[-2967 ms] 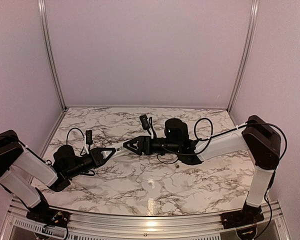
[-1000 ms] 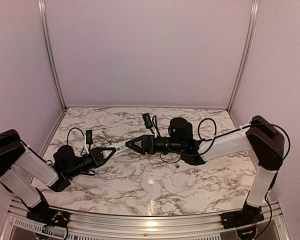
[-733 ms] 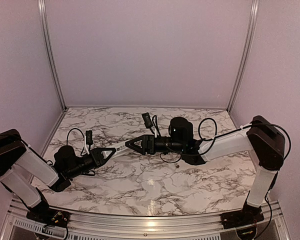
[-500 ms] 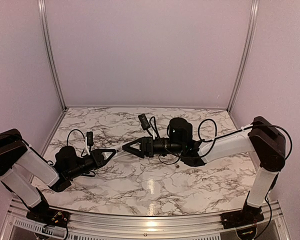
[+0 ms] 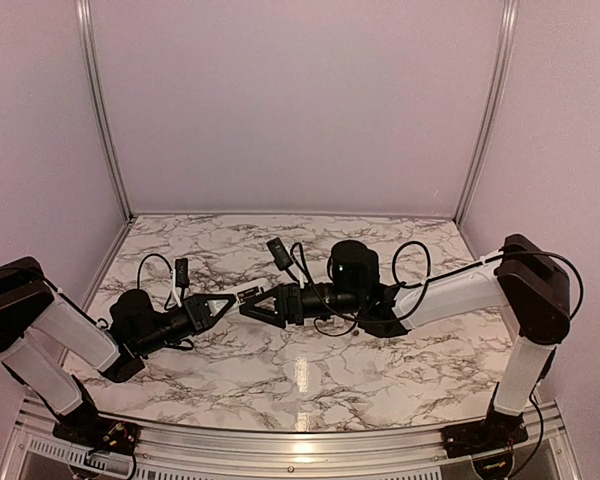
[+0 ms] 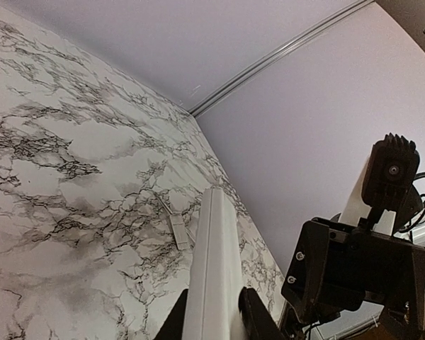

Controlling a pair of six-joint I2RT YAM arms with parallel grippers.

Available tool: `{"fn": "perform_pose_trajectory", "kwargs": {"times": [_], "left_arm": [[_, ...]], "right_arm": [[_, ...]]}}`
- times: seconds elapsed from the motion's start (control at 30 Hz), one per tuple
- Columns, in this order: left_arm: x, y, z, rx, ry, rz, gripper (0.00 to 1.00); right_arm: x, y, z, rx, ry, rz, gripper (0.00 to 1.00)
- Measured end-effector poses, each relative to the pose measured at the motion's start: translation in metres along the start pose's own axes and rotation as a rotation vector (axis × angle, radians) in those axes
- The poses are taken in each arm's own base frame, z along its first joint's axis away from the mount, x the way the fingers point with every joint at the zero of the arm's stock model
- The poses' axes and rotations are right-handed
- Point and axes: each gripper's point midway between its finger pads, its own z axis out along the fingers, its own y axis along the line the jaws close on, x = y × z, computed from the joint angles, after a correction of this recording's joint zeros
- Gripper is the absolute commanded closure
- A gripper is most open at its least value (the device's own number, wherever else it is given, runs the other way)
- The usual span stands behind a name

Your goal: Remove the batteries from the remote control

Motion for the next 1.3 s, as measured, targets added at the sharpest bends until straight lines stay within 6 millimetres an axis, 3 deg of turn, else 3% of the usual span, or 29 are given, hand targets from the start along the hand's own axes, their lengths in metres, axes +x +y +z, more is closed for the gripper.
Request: {"fn": "perform_pose_trajectory", "kwargs": {"times": [0.7, 0.87, 1.0, 1.13, 1.3], "left_arm": [[-0.001, -0.001, 0.001, 0.003, -0.003, 0.006, 1.0], [-0.003, -0.003, 0.002, 0.009, -0.007, 0.008, 1.0], [-0.006, -0.007, 0.006, 0.021, -0.012, 0.01, 1.0], [-0.013, -0.017, 0.018, 0.06, -0.018, 0.013, 1.0], [-0.004, -0.015, 0.032, 0.073, 0.025, -0.01, 1.0]], "right_arm": [[0.009, -0.018, -0.005, 0.118, 0.038, -0.018, 0.31], [-0.018, 0.001, -0.025, 0.194, -0.022, -0.108, 0.3], [-0.034, 0.001, -0.046, 0.311, -0.081, -0.159, 0.3], [-0.032, -0.016, -0.071, 0.472, -0.103, -0.164, 0.3], [-0.022, -0.053, -0.11, 0.746, -0.12, -0.142, 0.28]]}}
